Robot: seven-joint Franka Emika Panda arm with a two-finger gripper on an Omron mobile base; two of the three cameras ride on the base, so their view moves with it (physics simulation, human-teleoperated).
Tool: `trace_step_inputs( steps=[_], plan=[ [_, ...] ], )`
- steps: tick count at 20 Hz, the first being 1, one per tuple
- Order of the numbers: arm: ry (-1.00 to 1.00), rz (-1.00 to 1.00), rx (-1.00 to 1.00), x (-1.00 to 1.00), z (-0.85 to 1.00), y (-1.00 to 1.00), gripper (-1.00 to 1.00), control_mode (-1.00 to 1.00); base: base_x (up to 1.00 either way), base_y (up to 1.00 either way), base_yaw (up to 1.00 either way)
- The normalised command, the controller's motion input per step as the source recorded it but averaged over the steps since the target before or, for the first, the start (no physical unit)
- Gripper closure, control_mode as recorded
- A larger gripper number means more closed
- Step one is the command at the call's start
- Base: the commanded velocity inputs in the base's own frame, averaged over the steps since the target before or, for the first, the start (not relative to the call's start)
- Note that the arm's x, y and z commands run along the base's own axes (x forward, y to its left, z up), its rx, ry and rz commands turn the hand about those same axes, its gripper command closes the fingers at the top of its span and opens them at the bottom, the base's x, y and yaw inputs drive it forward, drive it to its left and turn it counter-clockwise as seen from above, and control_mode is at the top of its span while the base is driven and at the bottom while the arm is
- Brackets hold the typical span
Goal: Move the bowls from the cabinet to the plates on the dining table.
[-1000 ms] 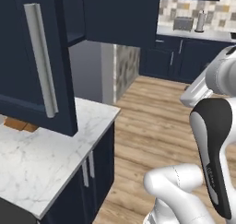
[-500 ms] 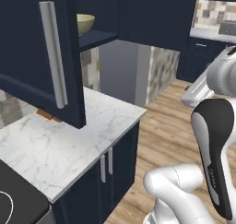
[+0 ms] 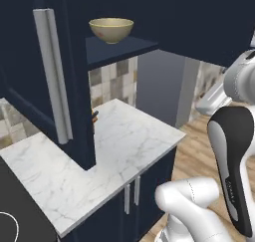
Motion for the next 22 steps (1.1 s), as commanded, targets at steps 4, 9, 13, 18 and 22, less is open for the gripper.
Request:
trace_step_inputs(
  steps=[4,9,13,18,22],
  plan=[
    [0.00,0.00,0.00,0.00,0.00,0.00,-1.00,1.00,0.60,-0.01,0.36],
    [0.00,0.00,0.00,0.00,0.00,0.00,-1.00,1.00,0.53,-0.01,0.38],
    [0.00,0.00,0.00,0.00,0.00,0.00,-1.00,1.00,0.48,-0.01,0.39],
    [0.00,0.00,0.00,0.00,0.00,0.00,-1.00,1.00,0.22,0.00,0.44],
    [0.00,0.00,0.00,0.00,0.00,0.00,-1.00,1.00,0.12,0.00,0.45]
  ],
)
